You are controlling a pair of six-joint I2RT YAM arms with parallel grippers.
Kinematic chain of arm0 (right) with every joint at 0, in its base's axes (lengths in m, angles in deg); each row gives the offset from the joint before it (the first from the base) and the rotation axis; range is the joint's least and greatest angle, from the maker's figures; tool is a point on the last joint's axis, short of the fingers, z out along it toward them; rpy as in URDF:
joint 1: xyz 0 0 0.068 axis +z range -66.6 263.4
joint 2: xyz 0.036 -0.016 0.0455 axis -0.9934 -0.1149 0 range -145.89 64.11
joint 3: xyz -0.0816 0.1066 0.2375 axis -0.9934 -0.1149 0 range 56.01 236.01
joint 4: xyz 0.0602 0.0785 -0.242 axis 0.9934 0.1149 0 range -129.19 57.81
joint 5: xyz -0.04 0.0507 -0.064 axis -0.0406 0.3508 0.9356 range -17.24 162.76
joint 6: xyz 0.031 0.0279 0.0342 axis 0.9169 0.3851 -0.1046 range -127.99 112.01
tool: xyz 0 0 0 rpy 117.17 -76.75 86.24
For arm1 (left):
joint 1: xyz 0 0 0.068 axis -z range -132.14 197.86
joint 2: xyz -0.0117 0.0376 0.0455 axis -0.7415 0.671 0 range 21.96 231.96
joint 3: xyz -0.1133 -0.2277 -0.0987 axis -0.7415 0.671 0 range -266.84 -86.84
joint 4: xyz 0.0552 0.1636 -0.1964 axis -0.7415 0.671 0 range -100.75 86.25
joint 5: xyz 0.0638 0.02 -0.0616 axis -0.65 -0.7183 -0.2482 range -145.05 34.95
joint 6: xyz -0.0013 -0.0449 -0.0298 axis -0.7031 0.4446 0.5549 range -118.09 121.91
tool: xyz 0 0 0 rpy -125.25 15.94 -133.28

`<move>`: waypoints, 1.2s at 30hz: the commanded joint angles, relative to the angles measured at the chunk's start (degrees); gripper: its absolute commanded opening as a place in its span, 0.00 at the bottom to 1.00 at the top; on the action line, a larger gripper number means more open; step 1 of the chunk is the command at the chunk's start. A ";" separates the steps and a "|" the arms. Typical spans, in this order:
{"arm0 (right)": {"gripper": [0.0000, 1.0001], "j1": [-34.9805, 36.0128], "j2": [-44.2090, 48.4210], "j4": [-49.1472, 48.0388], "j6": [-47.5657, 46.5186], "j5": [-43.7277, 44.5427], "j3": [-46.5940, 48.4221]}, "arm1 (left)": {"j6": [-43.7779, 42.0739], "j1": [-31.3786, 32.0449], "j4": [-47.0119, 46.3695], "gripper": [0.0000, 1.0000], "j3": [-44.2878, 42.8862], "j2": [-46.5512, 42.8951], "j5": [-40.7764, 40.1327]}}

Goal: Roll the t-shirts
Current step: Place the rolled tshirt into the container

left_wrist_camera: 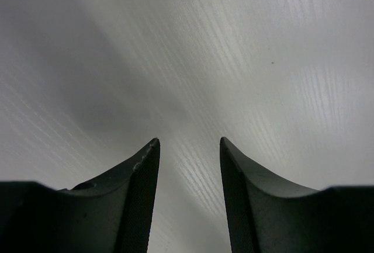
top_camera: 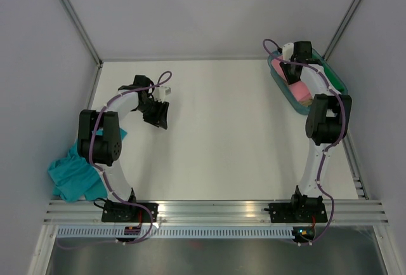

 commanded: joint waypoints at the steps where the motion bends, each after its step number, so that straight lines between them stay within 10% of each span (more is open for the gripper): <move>1: 0.12 0.22 -1.72 0.25 0.73 -0.66 1.55 | -1.85 -0.59 0.63 0.51 -1.65 1.10 -0.86; 5: 0.21 0.13 -1.46 2.20 0.81 -1.00 1.47 | -1.94 -0.77 0.72 0.51 -1.48 1.28 -0.86; 8: 0.52 0.04 -0.93 2.99 1.69 -0.57 1.47 | -1.94 -0.86 0.72 0.51 -1.48 1.45 -0.69; 18: 0.76 -0.40 4.07 3.87 1.43 -1.08 7.18 | -1.85 -0.86 0.72 0.51 -1.83 1.63 -0.42; 19: 0.98 -0.31 5.73 4.30 0.82 -2.83 6.84 | -1.77 -0.86 0.72 0.51 -1.92 1.54 -0.16; 28: 0.98 -1.62 18.20 -1.29 8.35 -7.42 -5.02 | -1.68 -0.86 0.80 0.51 -4.29 1.63 1.07; 33: 0.94 -8.21 30.59 -17.60 34.56 -11.70 -23.25 | -1.24 -0.86 0.80 0.51 -3.68 1.02 1.51; 36: 0.74 -14.27 35.00 -29.30 49.01 -16.10 -35.04 | -0.89 -0.86 0.80 0.51 -3.41 1.10 1.78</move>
